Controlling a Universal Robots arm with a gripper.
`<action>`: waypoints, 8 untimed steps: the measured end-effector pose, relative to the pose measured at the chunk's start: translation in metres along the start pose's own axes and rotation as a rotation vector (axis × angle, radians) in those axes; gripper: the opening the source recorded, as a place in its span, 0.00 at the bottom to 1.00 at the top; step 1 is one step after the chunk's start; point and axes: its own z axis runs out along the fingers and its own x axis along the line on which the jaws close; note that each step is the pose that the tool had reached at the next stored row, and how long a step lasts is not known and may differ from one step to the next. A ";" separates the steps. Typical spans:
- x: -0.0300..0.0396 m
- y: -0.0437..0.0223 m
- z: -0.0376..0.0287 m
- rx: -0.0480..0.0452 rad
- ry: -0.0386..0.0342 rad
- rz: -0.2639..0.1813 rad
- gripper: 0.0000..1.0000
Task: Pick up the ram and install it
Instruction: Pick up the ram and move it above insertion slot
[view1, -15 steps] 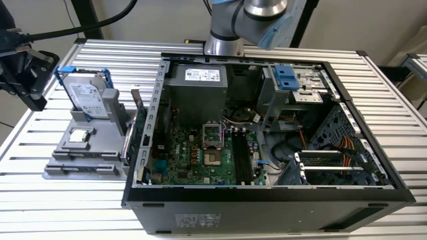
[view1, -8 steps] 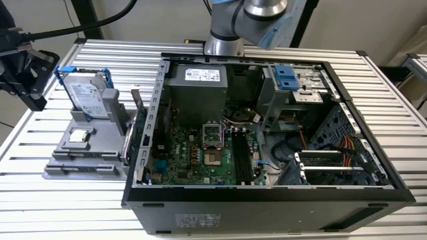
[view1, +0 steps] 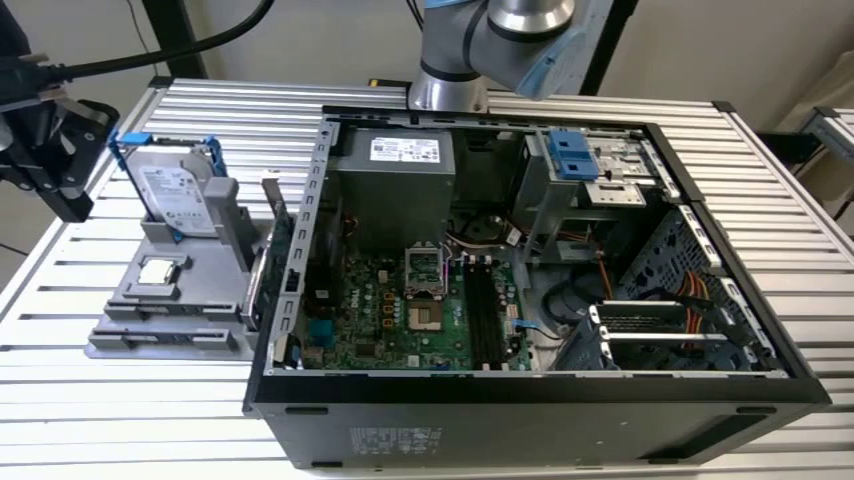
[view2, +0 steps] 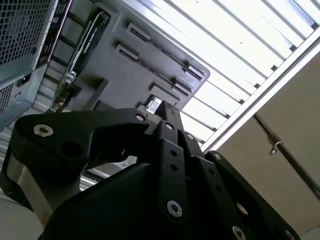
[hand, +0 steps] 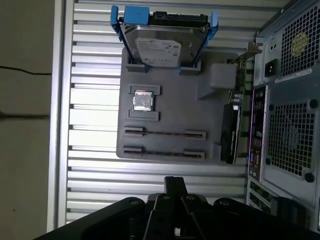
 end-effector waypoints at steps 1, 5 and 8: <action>0.0000 0.0000 0.0000 0.0000 0.0001 -0.002 0.00; 0.0000 0.0000 0.0000 0.0000 0.0006 -0.012 0.00; 0.0000 0.0000 0.0000 -0.0001 0.0009 -0.019 0.00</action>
